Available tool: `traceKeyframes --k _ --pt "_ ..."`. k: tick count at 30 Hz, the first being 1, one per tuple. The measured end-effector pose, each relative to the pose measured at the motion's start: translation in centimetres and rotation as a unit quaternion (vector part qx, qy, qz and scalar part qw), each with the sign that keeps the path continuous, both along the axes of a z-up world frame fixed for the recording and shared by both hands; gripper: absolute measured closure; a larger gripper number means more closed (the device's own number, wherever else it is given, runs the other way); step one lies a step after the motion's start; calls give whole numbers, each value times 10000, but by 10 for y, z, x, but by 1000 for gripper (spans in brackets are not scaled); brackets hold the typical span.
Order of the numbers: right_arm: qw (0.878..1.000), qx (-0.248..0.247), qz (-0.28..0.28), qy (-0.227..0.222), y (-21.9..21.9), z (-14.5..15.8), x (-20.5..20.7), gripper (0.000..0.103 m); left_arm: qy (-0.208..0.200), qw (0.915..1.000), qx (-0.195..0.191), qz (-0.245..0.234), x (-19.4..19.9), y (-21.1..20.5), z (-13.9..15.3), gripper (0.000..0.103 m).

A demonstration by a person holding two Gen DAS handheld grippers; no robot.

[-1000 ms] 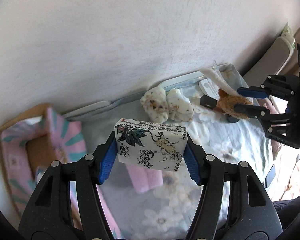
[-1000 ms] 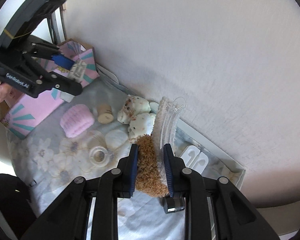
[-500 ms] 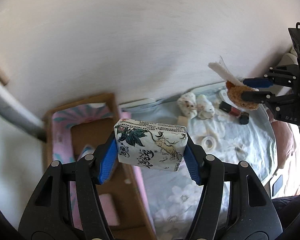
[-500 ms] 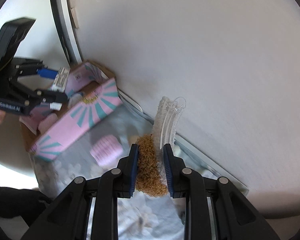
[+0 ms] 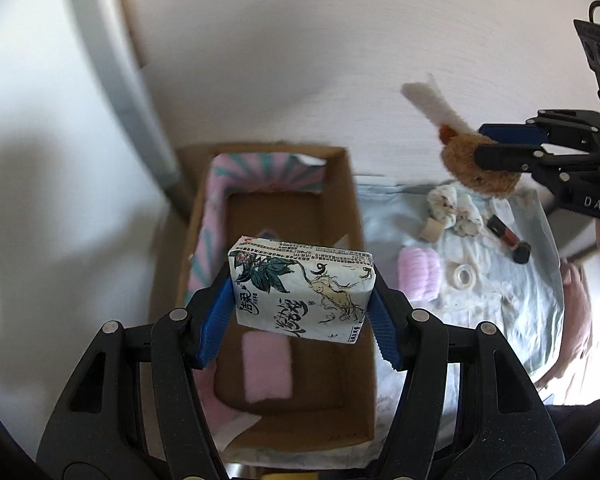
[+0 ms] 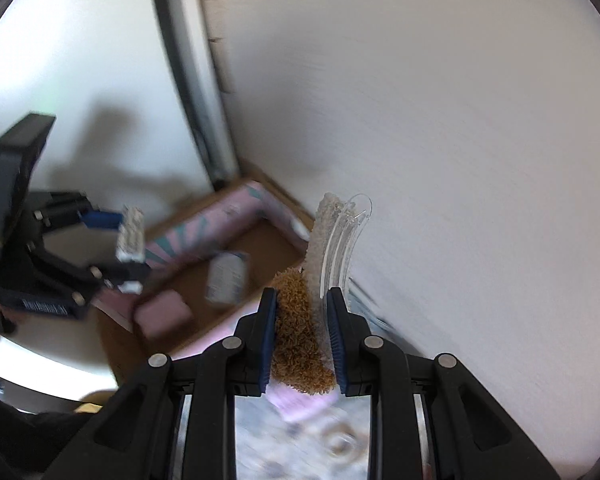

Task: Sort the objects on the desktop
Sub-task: 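Carry tissue pack and brush into the cardboard box and release both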

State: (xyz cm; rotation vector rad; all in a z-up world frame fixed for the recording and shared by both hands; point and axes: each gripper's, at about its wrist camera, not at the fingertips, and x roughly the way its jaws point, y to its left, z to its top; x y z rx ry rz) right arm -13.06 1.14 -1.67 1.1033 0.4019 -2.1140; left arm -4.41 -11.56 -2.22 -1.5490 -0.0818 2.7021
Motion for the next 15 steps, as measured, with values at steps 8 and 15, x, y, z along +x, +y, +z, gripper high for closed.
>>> traceKeyframes --k 8,15 --pt "9980 35 581 -263 -89 -17 2 80 -175 9987 -6 487 23 -28 -18 45" --pt "9930 298 903 -700 -142 -59 1 80 -472 9965 110 687 41 -35 -55 45"
